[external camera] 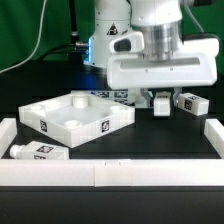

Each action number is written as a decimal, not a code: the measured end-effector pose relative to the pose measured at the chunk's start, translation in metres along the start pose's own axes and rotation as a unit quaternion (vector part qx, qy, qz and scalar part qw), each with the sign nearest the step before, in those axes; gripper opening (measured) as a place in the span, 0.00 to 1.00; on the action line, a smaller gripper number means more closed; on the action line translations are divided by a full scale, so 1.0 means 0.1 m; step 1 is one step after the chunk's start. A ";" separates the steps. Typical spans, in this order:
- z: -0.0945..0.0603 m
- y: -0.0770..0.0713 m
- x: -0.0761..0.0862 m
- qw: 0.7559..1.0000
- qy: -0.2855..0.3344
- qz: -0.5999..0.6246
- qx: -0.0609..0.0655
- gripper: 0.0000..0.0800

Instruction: Assemble one leg

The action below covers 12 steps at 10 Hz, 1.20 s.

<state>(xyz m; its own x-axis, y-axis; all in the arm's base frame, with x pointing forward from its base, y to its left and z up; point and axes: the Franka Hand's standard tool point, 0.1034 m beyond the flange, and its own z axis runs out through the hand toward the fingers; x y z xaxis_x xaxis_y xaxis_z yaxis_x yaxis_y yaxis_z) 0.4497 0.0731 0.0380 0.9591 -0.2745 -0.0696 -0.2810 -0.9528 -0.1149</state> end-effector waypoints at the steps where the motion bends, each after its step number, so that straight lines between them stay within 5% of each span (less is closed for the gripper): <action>1: -0.04 -0.02 -0.05 1.000 0.011 0.011 -0.001 0.36; 5: 0.02 0.02 -0.03 1.000 0.017 -0.013 -0.004 0.36; 8: 0.22 0.21 -0.27 0.998 0.042 -0.045 -0.023 0.36; 12: 0.26 0.23 -0.25 0.998 0.049 -0.043 -0.024 0.36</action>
Offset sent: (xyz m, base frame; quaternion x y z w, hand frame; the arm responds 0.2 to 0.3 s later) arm 0.0000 0.0000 0.0000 0.0000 0.0000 0.0000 1.0000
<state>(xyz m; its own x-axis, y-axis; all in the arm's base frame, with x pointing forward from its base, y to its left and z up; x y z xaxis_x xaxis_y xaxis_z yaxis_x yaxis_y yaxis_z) 0.4185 0.0615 0.0113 0.9791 -0.1999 0.0363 -0.1971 -0.9780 -0.0679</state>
